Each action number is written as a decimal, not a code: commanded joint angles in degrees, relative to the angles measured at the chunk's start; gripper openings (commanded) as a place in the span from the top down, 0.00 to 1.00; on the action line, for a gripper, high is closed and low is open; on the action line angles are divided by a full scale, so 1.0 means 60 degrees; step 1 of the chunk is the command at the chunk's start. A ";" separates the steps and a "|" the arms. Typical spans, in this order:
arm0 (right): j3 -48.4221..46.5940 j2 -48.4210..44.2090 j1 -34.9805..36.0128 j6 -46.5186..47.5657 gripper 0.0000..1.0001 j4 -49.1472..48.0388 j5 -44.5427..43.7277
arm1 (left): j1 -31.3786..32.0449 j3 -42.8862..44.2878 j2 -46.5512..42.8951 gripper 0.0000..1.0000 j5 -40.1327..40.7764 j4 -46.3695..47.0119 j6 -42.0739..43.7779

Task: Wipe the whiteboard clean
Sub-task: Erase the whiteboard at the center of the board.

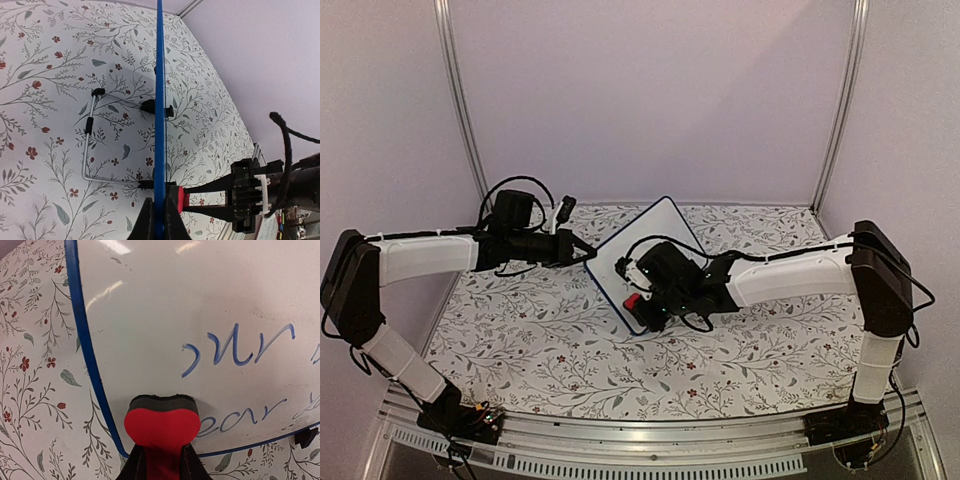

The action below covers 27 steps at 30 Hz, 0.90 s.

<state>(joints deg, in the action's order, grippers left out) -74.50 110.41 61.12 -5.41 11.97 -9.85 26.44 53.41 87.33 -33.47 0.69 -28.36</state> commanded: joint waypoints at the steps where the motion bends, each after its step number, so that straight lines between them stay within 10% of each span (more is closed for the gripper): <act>1: -0.0650 0.0223 -0.0055 0.0096 0.95 0.0408 -0.0248 | 0.0047 -0.0008 -0.0287 0.96 -0.0295 0.0194 -0.0030; 27: -0.0453 0.0431 -0.0448 0.0225 0.96 0.0448 0.0037 | 0.0021 0.0009 -0.0268 0.96 -0.0339 0.0209 -0.0047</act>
<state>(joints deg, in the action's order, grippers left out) -81.36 112.46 58.70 -2.81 13.26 -10.17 26.35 53.41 87.02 -33.08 0.51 -28.71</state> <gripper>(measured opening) 0.178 0.039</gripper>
